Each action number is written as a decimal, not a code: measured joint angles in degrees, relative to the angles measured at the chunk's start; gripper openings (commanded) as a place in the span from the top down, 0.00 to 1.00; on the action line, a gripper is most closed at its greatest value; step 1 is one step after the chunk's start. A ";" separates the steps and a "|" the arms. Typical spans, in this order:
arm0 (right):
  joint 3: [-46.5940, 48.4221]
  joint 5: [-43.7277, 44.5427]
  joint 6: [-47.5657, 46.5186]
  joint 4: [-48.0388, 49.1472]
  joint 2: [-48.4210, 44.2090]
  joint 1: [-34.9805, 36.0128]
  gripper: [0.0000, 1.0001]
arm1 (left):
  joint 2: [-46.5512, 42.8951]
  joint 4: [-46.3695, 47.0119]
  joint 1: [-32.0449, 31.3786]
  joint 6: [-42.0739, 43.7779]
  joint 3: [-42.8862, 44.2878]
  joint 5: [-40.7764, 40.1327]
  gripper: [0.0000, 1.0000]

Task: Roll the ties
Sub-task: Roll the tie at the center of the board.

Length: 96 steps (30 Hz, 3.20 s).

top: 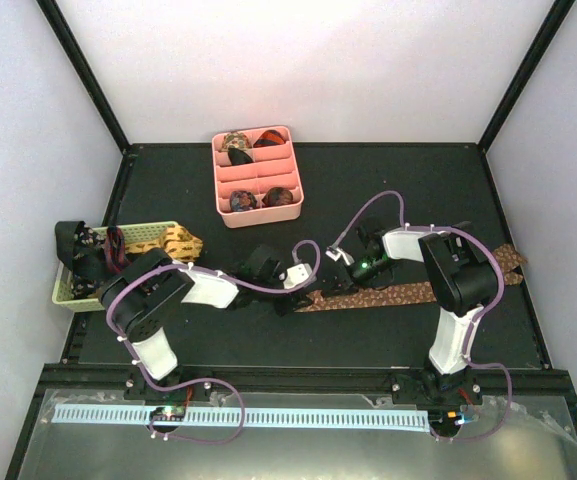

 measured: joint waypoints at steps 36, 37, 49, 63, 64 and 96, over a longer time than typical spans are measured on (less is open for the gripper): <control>0.22 -1.84 0.37 -0.35 -0.02 0.00 0.98 | 4.02 -1.29 -3.96 19.02 4.52 -2.36 0.61; 0.22 -1.77 0.31 -0.57 -0.02 0.00 0.98 | 3.82 -1.01 -3.98 19.04 4.22 -2.56 0.64; 0.22 3.67 -1.77 -1.27 0.76 0.00 0.98 | 2.47 1.51 -3.32 18.71 1.75 -3.32 0.39; 0.35 4.66 -2.27 -1.31 2.47 0.00 0.98 | -3.04 9.70 0.74 9.62 -8.57 -2.51 0.39; 0.35 4.68 -2.27 -1.31 2.49 0.00 0.98 | -3.06 10.14 0.74 9.62 -8.90 -2.32 0.42; 1.14 4.61 -2.19 -2.25 3.15 0.00 0.98 | 4.28 9.51 -3.10 8.61 1.44 2.08 0.67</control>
